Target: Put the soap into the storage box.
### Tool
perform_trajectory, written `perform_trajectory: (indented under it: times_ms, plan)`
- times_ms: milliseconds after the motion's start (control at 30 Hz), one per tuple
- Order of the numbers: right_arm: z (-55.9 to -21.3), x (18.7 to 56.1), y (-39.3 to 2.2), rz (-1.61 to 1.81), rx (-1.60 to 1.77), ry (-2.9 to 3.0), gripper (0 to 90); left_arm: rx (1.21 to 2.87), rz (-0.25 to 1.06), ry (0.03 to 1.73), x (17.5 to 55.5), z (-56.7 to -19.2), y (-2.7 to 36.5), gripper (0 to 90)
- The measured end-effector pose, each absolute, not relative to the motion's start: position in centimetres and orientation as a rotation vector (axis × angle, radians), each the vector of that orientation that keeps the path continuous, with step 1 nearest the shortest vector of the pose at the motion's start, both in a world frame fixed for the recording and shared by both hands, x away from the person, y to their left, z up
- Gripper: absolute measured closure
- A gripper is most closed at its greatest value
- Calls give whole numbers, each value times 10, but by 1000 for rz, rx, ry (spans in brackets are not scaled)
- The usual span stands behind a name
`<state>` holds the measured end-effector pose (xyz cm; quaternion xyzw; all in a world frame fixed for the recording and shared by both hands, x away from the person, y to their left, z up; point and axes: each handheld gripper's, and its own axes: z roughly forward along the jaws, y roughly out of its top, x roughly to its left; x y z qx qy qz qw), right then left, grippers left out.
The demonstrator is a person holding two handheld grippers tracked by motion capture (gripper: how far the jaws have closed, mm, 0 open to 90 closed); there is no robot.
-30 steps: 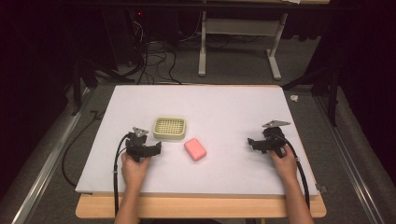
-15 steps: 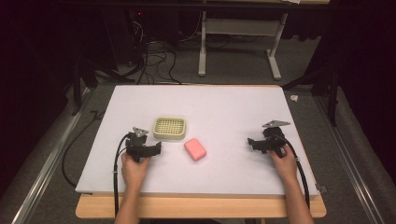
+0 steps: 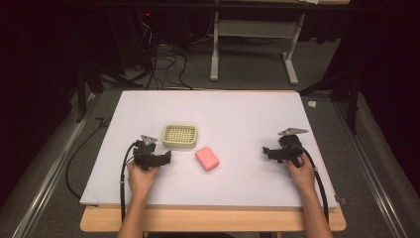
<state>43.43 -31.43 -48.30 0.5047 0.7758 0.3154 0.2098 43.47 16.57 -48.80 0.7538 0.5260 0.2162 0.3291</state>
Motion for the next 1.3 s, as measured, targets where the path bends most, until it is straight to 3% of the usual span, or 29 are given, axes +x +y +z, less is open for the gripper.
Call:
perform_trajectory:
  times_ms: [700,1300]
  plan:
    - [-483,434,-314,878,1404,2157,145,1970,595,1303,423,-473,160,144]
    - [-483,434,-314,877,1401,2158,145,1948,535,1191,404,-457,148,141]
